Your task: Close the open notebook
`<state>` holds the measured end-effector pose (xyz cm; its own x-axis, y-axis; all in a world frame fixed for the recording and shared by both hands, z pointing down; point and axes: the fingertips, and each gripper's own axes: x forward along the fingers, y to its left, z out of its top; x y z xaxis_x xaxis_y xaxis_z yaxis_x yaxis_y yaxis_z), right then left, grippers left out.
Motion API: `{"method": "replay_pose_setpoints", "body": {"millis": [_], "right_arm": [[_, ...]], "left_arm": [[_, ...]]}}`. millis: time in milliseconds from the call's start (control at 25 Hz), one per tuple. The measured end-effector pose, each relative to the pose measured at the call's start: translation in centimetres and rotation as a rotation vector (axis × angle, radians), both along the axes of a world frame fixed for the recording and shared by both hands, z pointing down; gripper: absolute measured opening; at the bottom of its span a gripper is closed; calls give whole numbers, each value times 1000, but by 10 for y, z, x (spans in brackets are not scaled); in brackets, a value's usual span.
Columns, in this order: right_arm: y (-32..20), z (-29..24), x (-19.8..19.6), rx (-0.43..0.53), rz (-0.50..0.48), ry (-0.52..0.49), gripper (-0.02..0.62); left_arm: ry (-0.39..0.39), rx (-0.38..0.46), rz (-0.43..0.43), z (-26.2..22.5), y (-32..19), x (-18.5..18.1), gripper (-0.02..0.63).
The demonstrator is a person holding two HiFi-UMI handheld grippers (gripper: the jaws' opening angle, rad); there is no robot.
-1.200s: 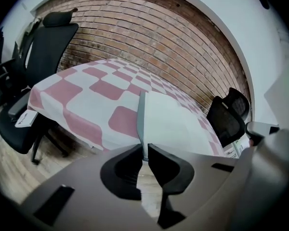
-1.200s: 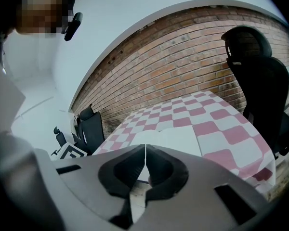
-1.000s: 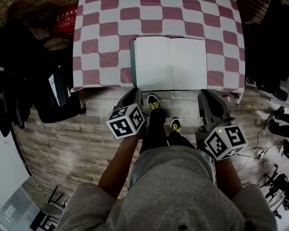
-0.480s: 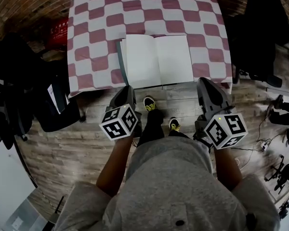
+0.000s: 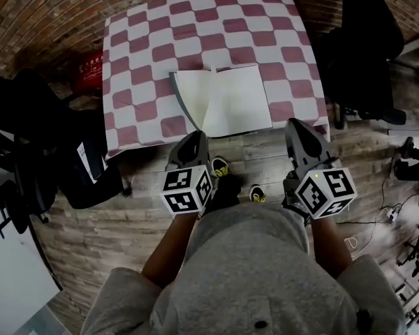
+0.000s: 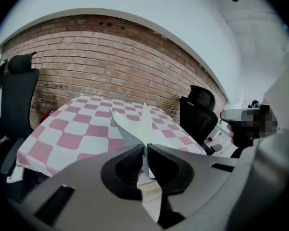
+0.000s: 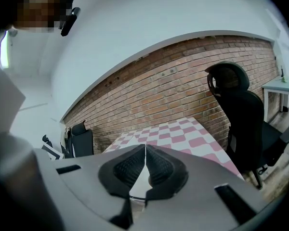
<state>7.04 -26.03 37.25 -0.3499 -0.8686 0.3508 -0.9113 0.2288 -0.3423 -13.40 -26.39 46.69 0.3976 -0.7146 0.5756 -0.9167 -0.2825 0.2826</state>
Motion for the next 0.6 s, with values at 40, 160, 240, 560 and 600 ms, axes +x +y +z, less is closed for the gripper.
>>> {"method": "replay_pose_setpoints", "body": {"millis": [40, 160, 240, 560, 600], "right_arm": [[0, -2, 4, 4, 9, 1, 27], [2, -5, 14, 11, 33, 4, 28], [3, -7, 17, 16, 45, 5, 27], [19, -10, 42, 17, 124, 21, 27], [22, -9, 46, 15, 138, 24, 26]], "left_arm": [[-5, 12, 20, -3, -1, 6, 37], [-10, 41, 81, -12, -2, 26, 37], [-15, 59, 123, -16, -3, 38, 38], [-9, 95, 310, -20, -1, 94, 41], [-12, 96, 331, -19, 0, 101, 41]]}}
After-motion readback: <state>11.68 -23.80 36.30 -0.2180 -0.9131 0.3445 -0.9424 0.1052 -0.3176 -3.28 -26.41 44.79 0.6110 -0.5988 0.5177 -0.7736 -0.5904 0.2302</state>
